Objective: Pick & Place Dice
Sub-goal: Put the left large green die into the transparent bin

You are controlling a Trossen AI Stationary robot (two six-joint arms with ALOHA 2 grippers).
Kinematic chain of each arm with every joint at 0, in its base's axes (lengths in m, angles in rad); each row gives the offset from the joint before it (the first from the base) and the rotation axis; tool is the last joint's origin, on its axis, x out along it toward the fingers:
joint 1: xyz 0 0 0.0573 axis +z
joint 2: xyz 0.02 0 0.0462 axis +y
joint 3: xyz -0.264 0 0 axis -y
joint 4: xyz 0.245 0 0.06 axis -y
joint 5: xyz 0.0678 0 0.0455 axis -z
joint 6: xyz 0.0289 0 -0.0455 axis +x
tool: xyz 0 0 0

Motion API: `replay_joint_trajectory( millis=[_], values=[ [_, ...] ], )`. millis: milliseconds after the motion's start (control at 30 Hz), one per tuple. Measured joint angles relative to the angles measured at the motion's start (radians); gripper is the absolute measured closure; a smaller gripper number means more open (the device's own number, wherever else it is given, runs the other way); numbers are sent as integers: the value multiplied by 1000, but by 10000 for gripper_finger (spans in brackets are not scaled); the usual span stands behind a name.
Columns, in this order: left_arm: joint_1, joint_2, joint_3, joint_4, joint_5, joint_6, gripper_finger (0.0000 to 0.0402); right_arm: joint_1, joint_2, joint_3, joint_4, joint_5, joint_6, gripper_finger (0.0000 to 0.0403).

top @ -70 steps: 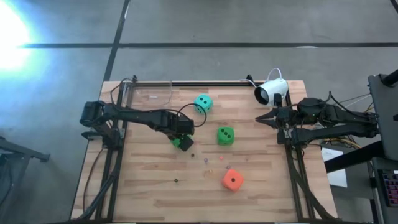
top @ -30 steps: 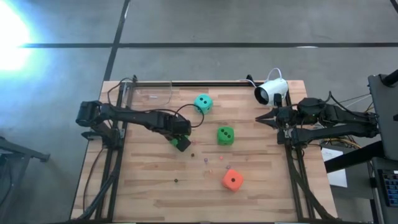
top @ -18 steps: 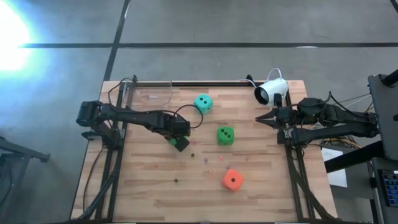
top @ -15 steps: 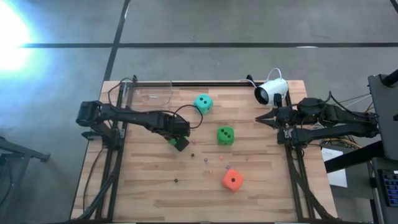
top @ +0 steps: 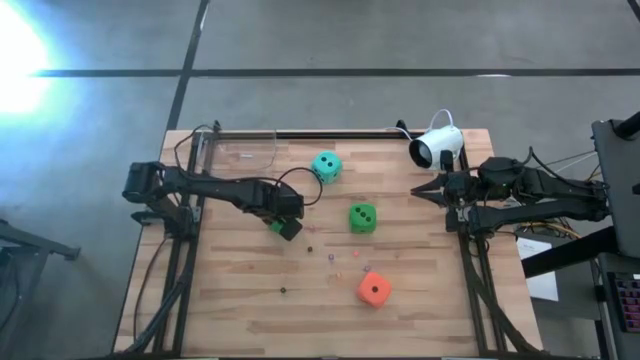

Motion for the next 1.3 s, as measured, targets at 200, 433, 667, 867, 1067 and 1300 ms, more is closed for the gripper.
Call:
replay_joint_trajectory(
  millis=[200,433,667,867,1067,1300],
  values=[
    [6,0,-1,0,0,9,1,0,0,0,0,0,-2,376],
    [10,1,-1,0,1,15,1,0,0,0,0,0,0,376],
    [15,1,-1,0,5,31,9,0,0,0,0,0,-1,376],
    [16,0,-1,-2,4,45,38,0,0,0,0,0,0,376],
    [18,-39,-6,-19,-5,46,45,0,0,0,0,0,-2,376],
    [17,-177,-5,-37,-7,45,44,0,0,0,0,0,-1,376]
  ],
)
